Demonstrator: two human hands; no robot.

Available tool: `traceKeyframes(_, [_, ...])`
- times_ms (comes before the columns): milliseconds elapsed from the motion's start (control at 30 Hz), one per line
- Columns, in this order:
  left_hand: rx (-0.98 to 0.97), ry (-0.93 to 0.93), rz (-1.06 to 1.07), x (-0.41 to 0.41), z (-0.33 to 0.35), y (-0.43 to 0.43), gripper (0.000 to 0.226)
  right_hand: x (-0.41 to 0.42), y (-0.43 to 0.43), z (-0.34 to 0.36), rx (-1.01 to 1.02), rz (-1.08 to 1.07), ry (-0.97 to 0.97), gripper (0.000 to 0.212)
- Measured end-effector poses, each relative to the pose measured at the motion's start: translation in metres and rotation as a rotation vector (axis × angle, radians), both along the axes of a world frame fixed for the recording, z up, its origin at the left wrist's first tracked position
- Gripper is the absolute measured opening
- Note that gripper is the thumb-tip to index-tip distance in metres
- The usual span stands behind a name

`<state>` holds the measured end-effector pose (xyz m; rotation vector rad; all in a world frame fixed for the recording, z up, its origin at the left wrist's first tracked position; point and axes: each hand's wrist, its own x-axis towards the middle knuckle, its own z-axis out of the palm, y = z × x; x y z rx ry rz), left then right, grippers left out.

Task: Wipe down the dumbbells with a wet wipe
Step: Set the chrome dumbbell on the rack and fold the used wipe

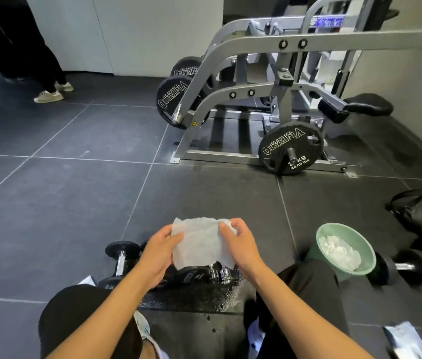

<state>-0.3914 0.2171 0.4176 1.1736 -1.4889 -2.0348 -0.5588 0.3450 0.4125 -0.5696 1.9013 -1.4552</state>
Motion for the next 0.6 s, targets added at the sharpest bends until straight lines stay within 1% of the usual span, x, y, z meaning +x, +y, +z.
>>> traceKeyframes(67, [-0.009, 0.02, 0.026, 0.003, 0.002, 0.01, 0.026, 0.006, 0.007, -0.006, 0.052, -0.007, 0.015, 0.043])
traceKeyframes(133, [-0.04, 0.008, 0.052, 0.003, 0.0, 0.02, 0.024, 0.012, 0.015, -0.01, 0.101, -0.017, -0.023, 0.033])
traceKeyframes(167, [-0.071, 0.002, 0.07, 0.002, -0.001, 0.024, 0.023, 0.014, 0.018, -0.012, 0.112, -0.016, -0.073, 0.031])
traceKeyframes(200, [-0.116, -0.006, 0.088, 0.001, -0.002, 0.029, 0.021, 0.018, 0.022, -0.013, 0.126, -0.01, -0.154, 0.029])
traceKeyframes(267, [-0.237, -0.062, 0.103, -0.007, -0.003, 0.034, 0.018, 0.023, 0.023, -0.013, 0.111, 0.01, -0.427, 0.03])
traceKeyframes(333, [-0.333, -0.13, 0.05, -0.016, -0.002, 0.04, 0.019, 0.026, 0.023, -0.016, -0.012, -0.045, -0.717, 0.038])
traceKeyframes(367, [-0.358, -0.142, -0.005, -0.019, -0.002, 0.044, 0.02, 0.027, 0.022, -0.017, -0.102, -0.08, -0.821, 0.044])
traceKeyframes(400, [-0.376, -0.159, -0.07, -0.021, -0.005, 0.046, 0.02, 0.025, 0.022, -0.017, -0.18, -0.089, -0.88, 0.05])
traceKeyframes(467, [-0.474, -0.247, -0.198, -0.023, -0.01, 0.049, 0.025, 0.023, 0.022, -0.017, -0.259, -0.058, -0.895, 0.058])
traceKeyframes(500, [-0.518, -0.293, -0.241, -0.022, -0.011, 0.052, 0.027, 0.023, 0.022, -0.016, -0.284, -0.051, -0.881, 0.057])
traceKeyframes(567, [-0.515, -0.295, -0.214, -0.022, -0.012, 0.06, 0.025, 0.027, 0.02, -0.015, -0.314, -0.059, -0.817, 0.047])
traceKeyframes(600, [-0.515, -0.281, -0.171, -0.023, -0.012, 0.062, 0.022, 0.028, 0.019, -0.016, -0.322, -0.072, -0.772, 0.039])
